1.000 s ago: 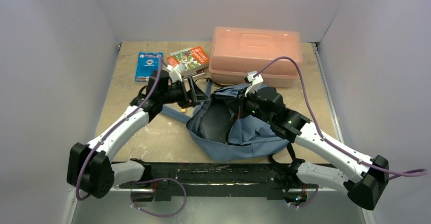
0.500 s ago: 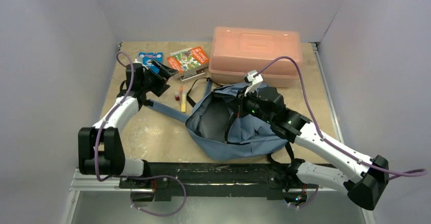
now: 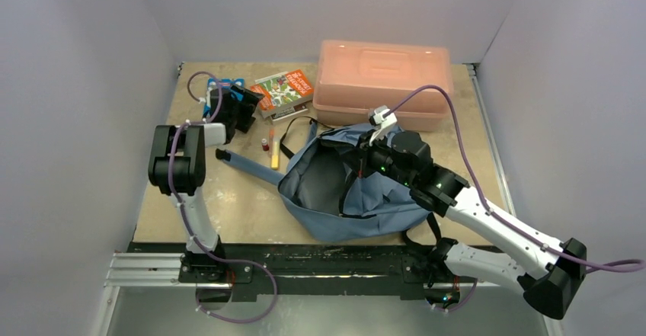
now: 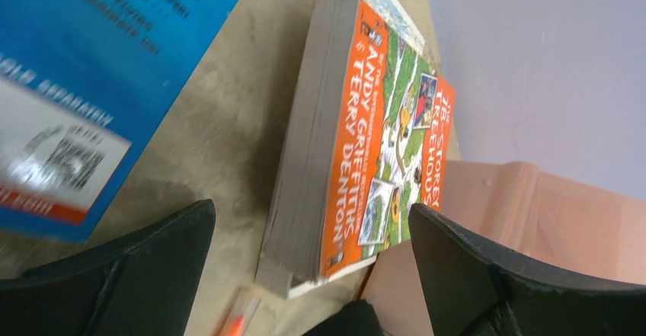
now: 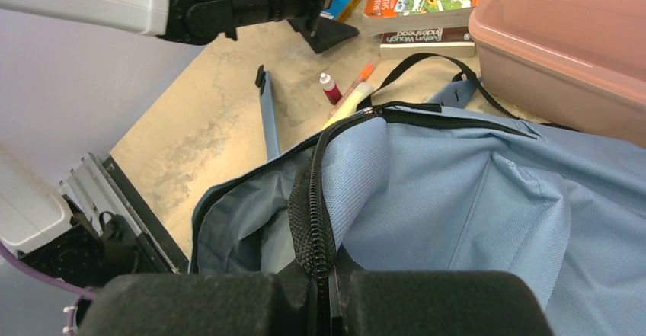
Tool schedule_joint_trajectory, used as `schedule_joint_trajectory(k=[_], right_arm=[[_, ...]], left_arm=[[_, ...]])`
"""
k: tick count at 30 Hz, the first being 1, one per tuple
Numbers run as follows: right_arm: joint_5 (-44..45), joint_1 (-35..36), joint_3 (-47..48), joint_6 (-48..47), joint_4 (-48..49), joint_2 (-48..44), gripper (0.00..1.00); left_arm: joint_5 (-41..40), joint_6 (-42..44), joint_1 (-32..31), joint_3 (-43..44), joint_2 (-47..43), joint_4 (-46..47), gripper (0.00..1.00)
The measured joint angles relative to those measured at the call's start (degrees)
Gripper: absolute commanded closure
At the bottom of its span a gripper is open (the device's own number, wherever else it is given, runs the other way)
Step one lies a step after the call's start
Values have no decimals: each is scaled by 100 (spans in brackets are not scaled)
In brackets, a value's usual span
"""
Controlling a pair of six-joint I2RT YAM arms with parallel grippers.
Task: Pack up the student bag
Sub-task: Pick up the book from the center of the board.
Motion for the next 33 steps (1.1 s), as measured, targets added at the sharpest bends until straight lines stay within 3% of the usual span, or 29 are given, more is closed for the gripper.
schedule_joint_trajectory(k=[6,16,24,29,33], right_arm=[[7,0,0,-55,-98,-208,100],[42,0,0,-114,-170,-313,100],[46,0,0,-142,-210,-393,100],[48,0,0,-144,-243,-393,100],[79,0,0,-144,-256,-382,100]], left_arm=[[111,-9,0,420,564,275,13],[514,-455,2,817,1311,1056,49],[496,-450,4,669,1169,1172,79],[605,-437,76,669,962,999,92],[588,-153,179,671,501,321,99]])
